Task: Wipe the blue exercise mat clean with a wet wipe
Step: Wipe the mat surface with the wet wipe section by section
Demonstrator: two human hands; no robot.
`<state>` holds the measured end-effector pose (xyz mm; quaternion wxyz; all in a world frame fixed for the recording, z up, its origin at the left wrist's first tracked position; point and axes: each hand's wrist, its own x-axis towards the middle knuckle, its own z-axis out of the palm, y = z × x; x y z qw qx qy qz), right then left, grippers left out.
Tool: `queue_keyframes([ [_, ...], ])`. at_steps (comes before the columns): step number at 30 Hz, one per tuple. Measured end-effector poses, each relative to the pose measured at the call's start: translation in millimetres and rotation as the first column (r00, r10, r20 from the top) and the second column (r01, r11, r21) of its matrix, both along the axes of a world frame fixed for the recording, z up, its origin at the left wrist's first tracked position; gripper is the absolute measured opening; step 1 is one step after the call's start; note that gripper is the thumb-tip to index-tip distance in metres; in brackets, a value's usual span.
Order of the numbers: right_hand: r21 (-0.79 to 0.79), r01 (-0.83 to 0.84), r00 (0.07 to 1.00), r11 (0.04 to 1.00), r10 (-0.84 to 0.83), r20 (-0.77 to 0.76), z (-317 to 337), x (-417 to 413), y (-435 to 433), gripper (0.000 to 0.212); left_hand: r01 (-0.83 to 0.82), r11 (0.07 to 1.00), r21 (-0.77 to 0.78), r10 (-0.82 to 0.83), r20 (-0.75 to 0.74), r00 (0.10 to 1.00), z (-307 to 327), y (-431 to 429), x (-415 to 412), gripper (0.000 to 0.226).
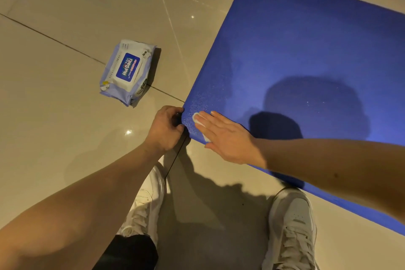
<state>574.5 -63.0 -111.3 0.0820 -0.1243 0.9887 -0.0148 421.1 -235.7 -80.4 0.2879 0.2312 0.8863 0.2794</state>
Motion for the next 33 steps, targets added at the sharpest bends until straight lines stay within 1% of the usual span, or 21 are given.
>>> queue_keyframes([
  [1, 0.023, 0.033, 0.999, 0.999, -0.032, -0.004, 0.5, -6.0, 10.9, 0.067, 0.005, 1.000, 0.001, -0.005, -0.007, 1.000, 1.1, 1.6, -0.2, 0.042],
  [4, 0.021, 0.271, 0.959, 0.962, -0.272, 0.075, 6.2, -18.3, 45.0, 0.070, 0.040, 0.999, 0.009, -0.040, -0.025, 0.999, 5.2, 9.5, 1.7, 0.046],
  [6, 0.027, 0.380, 0.921, 0.925, -0.380, 0.083, 8.2, -18.5, 44.0, 0.070, 0.066, 0.998, -0.017, -0.067, -0.053, 0.996, 9.3, 16.1, 4.5, 0.047],
  [7, 0.005, 0.414, 0.908, 0.910, -0.413, 0.067, 8.2, -16.2, 34.4, 0.069, 0.071, 0.997, -0.030, -0.073, -0.069, 0.995, 10.4, 19.0, 5.8, 0.047],
  [9, -0.023, 0.395, 0.918, 0.918, -0.394, 0.033, 5.1, -1.5, 7.9, 0.068, 0.069, 0.995, -0.078, -0.075, -0.087, 0.993, 11.0, 23.1, 7.8, 0.050],
  [12, -0.052, 0.265, 0.964, 0.963, -0.263, 0.040, 4.3, 29.1, -16.0, 0.067, 0.061, 0.989, -0.137, -0.073, -0.079, 0.994, 13.7, 26.7, 10.2, 0.053],
  [14, -0.119, 0.254, 0.967, 0.960, -0.248, 0.062, 11.7, 35.2, -15.1, 0.067, 0.090, 0.982, -0.166, -0.105, -0.089, 0.990, 17.5, 26.9, 12.4, 0.055],
  [16, -0.237, 0.279, 0.960, 0.931, -0.264, 0.092, 19.4, 33.7, -11.9, 0.065, 0.137, 0.973, -0.186, -0.157, -0.098, 0.983, 19.0, 25.6, 15.8, 0.058],
  [18, -0.396, 0.357, 0.934, 0.846, -0.328, 0.142, 29.5, 27.8, -9.5, 0.063, 0.164, 0.965, -0.206, -0.187, -0.099, 0.977, 20.2, 25.6, 18.4, 0.059],
  [19, -0.476, 0.417, 0.907, 0.774, -0.384, 0.170, 36.3, 25.5, -8.3, 0.062, 0.169, 0.962, -0.217, -0.194, -0.101, 0.976, 20.8, 26.2, 19.4, 0.059],
  [21, -0.605, 0.542, 0.821, 0.582, -0.521, 0.234, 45.6, 24.2, -4.0, 0.053, 0.162, 0.960, -0.229, -0.189, -0.101, 0.977, 21.0, 27.1, 20.2, 0.060],
  [22, -0.638, 0.589, 0.777, 0.497, -0.567, 0.276, 48.9, 25.3, -1.8, 0.050, 0.161, 0.960, -0.229, -0.187, -0.099, 0.977, 21.1, 27.7, 20.6, 0.060],
  [24, -0.682, 0.637, 0.723, 0.359, -0.586, 0.367, 54.0, 26.9, 3.1, 0.050, 0.167, 0.960, -0.226, -0.192, -0.096, 0.977, 21.3, 28.2, 20.7, 0.062],
  [26, -0.689, 0.664, 0.677, 0.290, -0.625, 0.389, 56.7, 26.3, 7.7, 0.044, 0.175, 0.958, -0.229, -0.201, -0.096, 0.975, 21.3, 28.0, 20.8, 0.062],
  [28, -0.659, 0.718, 0.598, 0.225, -0.684, 0.418, 63.0, 24.8, 14.2, 0.031, 0.172, 0.959, -0.227, -0.197, -0.093, 0.976, 20.0, 27.7, 21.1, 0.062],
  [29, -0.644, 0.739, 0.565, 0.198, -0.703, 0.432, 65.2, 23.1, 18.6, 0.029, 0.168, 0.960, -0.226, -0.192, -0.092, 0.977, 19.2, 27.7, 21.1, 0.063],
  [30, -0.639, 0.748, 0.547, 0.178, -0.710, 0.443, 67.3, 21.0, 22.0, 0.032, 0.162, 0.961, -0.223, -0.187, -0.095, 0.978, 18.2, 27.8, 21.0, 0.063],
  [31, -0.633, 0.754, 0.542, 0.175, -0.710, 0.450, 67.6, 18.8, 26.1, 0.037, 0.155, 0.963, -0.219, -0.180, -0.099, 0.979, 17.5, 27.8, 20.8, 0.062],
  [32, -0.620, 0.761, 0.541, 0.191, -0.716, 0.442, 69.0, 15.7, 29.2, 0.043, 0.145, 0.966, -0.212, -0.170, -0.103, 0.980, 16.9, 27.9, 20.7, 0.062],
  [33, -0.587, 0.774, 0.540, 0.240, -0.735, 0.411, 68.3, 12.9, 33.2, 0.049, 0.137, 0.969, -0.206, -0.161, -0.105, 0.981, 16.5, 27.9, 20.5, 0.061],
])
